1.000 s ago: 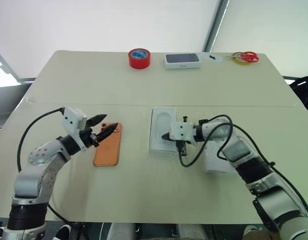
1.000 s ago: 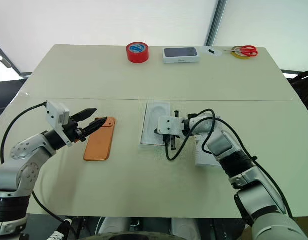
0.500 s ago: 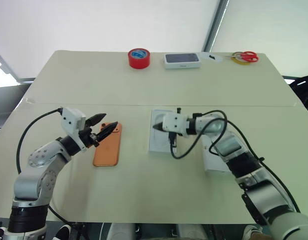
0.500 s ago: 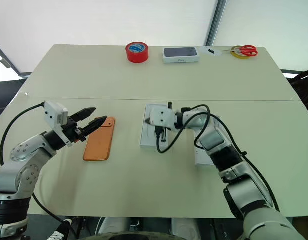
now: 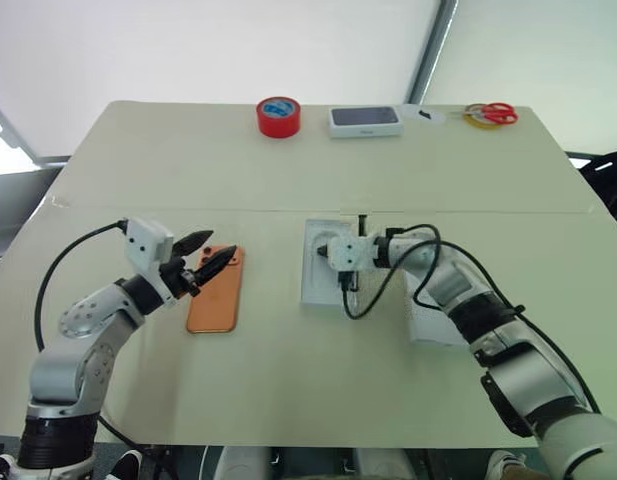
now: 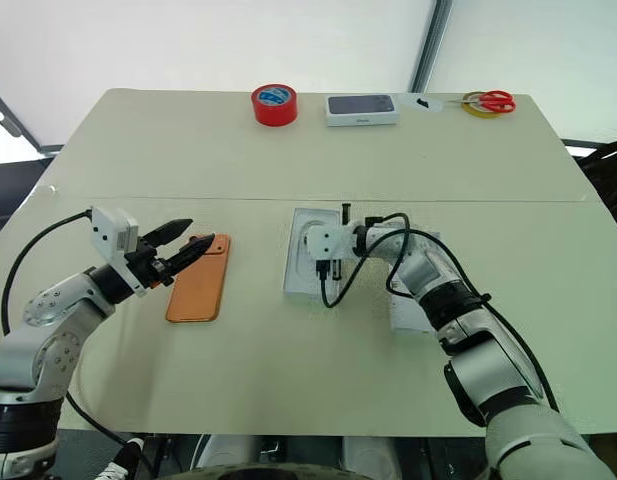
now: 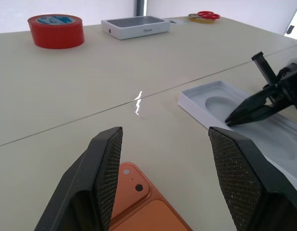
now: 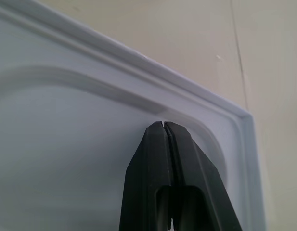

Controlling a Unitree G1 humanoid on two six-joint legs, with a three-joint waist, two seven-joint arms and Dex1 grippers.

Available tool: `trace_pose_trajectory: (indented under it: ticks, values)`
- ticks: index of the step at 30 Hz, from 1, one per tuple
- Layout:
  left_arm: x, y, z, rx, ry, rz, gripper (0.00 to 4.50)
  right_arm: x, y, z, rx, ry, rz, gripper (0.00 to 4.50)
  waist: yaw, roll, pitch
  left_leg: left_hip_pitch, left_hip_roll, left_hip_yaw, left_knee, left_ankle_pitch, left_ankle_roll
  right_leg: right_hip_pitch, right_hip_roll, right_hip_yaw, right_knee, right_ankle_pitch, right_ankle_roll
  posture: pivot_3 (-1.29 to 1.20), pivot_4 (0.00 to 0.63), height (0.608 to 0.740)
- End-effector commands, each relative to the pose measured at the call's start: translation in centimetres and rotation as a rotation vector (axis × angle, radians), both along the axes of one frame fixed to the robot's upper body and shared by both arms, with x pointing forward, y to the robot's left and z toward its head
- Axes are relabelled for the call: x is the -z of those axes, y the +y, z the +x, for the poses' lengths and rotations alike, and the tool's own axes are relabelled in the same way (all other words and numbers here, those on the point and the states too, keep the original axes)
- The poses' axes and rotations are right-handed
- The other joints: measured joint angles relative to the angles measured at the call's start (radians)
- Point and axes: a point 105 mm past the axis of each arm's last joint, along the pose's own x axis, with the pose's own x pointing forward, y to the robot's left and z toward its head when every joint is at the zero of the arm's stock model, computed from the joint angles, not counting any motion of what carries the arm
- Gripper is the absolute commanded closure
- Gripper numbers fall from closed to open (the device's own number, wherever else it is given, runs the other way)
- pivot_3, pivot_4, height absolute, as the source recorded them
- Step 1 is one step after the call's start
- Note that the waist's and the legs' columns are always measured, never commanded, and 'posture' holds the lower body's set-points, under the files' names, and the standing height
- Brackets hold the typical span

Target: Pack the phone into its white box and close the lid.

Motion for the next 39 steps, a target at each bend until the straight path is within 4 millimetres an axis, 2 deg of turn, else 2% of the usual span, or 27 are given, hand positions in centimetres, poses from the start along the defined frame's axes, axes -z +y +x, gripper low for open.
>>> trace_pose_trajectory:
  ticks: [1,8,11,13,16,19,21,22,25,26,29,31,34,39]
  values:
    - [-1.4,0.2,-0.3,-0.012,-0.050,-0.002,1.49,-0.1,0.1,-0.5,-0.025,0.009,-0.013,4.46,-0.001,0.000,0.000,0.000,0.000,0.000,0.000,0.000,0.000,0.000,0.000,0.000,0.000,0.000,0.000,0.00,0.150,0.738]
    - [-0.9,0.5,-0.2,-0.033,-0.004,-0.008,1.49,-0.6,0.8,-1.1,-0.053,0.036,0.018,4.46,-0.001,0.000,0.000,0.001,0.000,0.000,0.000,0.000,0.000,0.000,0.000,0.000,0.000,0.000,0.000,0.00,0.150,0.738]
    - [-0.6,1.4,0.1,-0.072,0.050,-0.022,1.49,-1.7,0.5,0.5,0.027,-0.011,0.054,4.46,-0.002,0.000,0.000,0.001,0.000,0.000,0.000,0.000,0.000,0.000,0.000,0.000,0.000,0.000,0.000,0.00,0.150,0.738]
    - [-0.9,2.7,0.1,-0.102,0.117,-0.104,1.49,-2.9,0.4,1.5,0.072,-0.047,0.085,4.46,-0.003,0.000,0.000,0.000,0.000,0.000,0.000,0.000,0.000,0.000,0.000,0.000,0.000,0.000,0.000,0.00,0.150,0.738]
    - [-1.3,5.2,-1.0,-0.131,0.191,-0.188,1.49,-6.2,2.9,1.3,0.054,0.004,0.277,4.46,-0.010,0.000,0.000,0.000,0.000,0.000,0.000,0.000,0.000,-0.001,0.000,0.000,0.000,0.000,0.000,0.00,0.150,0.738]
    - [-0.6,7.0,-2.1,-0.144,0.297,-0.269,1.49,-7.9,5.3,0.6,0.018,0.013,0.347,4.46,-0.025,0.000,0.000,0.000,0.001,0.000,-0.003,0.001,-0.001,-0.002,0.000,0.000,0.000,0.000,0.000,0.00,0.150,0.738]
    - [0.5,8.2,-3.1,-0.150,0.389,-0.307,1.49,-8.4,7.9,-0.3,-0.027,0.021,0.365,4.46,-0.028,0.000,0.000,0.000,0.000,0.000,-0.005,0.001,-0.001,-0.003,0.000,0.000,0.000,0.000,0.000,0.00,0.150,0.738]
    - [0.9,8.5,-3.4,-0.151,0.422,-0.320,1.49,-8.5,8.6,-0.6,-0.038,0.023,0.364,4.46,-0.029,0.000,0.000,0.000,0.000,0.000,-0.006,0.001,-0.002,-0.003,0.000,0.000,0.000,0.000,0.000,0.00,0.150,0.738]
    - [2.7,9.5,-3.9,-0.196,0.499,-0.296,1.49,-6.6,11.3,-1.9,-0.102,0.025,0.248,4.46,-0.026,-0.001,0.000,0.000,0.000,0.000,-0.007,0.002,-0.003,-0.005,0.000,0.000,0.001,0.000,0.000,0.00,0.150,0.738]
    - [3.2,10.1,-3.9,-0.231,0.501,-0.251,1.49,-5.8,11.9,-2.1,-0.114,0.030,0.200,4.46,-0.026,-0.001,0.000,0.000,0.000,0.000,-0.007,0.002,-0.003,-0.005,0.000,0.000,0.001,0.000,0.000,0.00,0.150,0.738]
    - [4.1,10.5,-3.8,-0.263,0.541,-0.265,1.49,-4.5,13.6,-3.4,-0.191,0.043,0.112,4.46,-0.024,-0.002,0.000,0.000,-0.001,0.000,-0.007,0.002,-0.003,-0.006,-0.001,0.000,0.001,0.000,0.000,0.00,0.150,0.738]
    - [4.3,10.0,-3.7,-0.236,0.554,-0.279,1.49,-3.7,14.5,-4.5,-0.223,0.112,0.079,4.46,-0.025,-0.002,-0.001,0.000,-0.001,0.000,-0.008,0.002,-0.003,-0.006,-0.001,0.000,0.001,0.000,-0.001,0.00,0.150,0.738]
    - [4.6,9.0,-3.3,-0.203,0.579,-0.307,1.49,-2.0,14.5,-4.6,-0.204,0.148,-0.022,4.46,-0.026,-0.002,-0.001,0.000,-0.001,0.000,-0.009,0.002,-0.004,-0.006,-0.001,0.000,0.001,0.000,-0.001,0.00,0.150,0.738]
    - [5.7,6.6,-3.1,-0.128,0.647,-0.310,1.49,-1.6,14.3,-4.1,-0.189,0.102,-0.082,4.46,-0.028,-0.002,-0.001,0.000,-0.001,0.000,-0.010,0.002,-0.004,-0.007,-0.001,0.000,0.001,0.000,-0.001,0.00,0.150,0.738]
